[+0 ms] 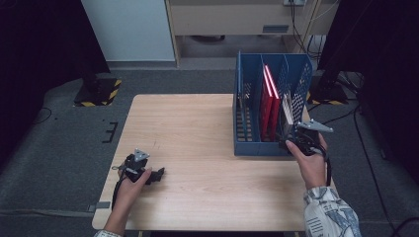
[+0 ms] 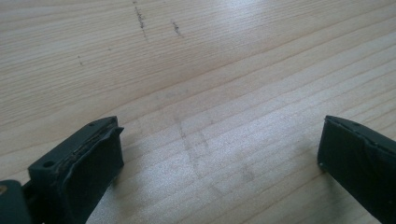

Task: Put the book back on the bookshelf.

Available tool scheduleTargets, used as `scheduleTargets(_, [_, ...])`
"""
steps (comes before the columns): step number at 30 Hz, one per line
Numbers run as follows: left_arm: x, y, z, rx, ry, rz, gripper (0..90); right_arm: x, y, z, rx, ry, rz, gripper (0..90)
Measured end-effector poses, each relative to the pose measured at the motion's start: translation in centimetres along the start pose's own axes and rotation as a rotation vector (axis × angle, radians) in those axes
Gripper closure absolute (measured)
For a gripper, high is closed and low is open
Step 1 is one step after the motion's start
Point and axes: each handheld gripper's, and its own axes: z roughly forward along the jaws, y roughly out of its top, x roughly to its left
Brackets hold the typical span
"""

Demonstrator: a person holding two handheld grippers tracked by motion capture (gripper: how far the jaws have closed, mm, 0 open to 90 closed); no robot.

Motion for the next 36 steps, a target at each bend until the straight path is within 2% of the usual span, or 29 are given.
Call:
scheduleTargets(5, [0.0,0.0,0.0,0.000,0.000,0.000,0.0,0.4,-0.3,-0.2,-0.004,0.006,0.004,8.6])
scheduleTargets(16, [0.0,0.0,0.0,0.000,0.000,-0.001,0.0,1.2,-0.6,-0.9,0.001,0.017,-0.019,8.3])
scheduleTargets(28, [0.0,0.0,0.0,0.000,0.000,-0.001,0.0,2.8,-1.1,-1.5,0.011,0.055,-0.040,8.0])
scheduleTargets(36, [0.0,0.0,0.0,0.000,0.000,-0.001,0.0,4.5,-1.1,-1.8,0.014,0.095,-0.068,7.4])
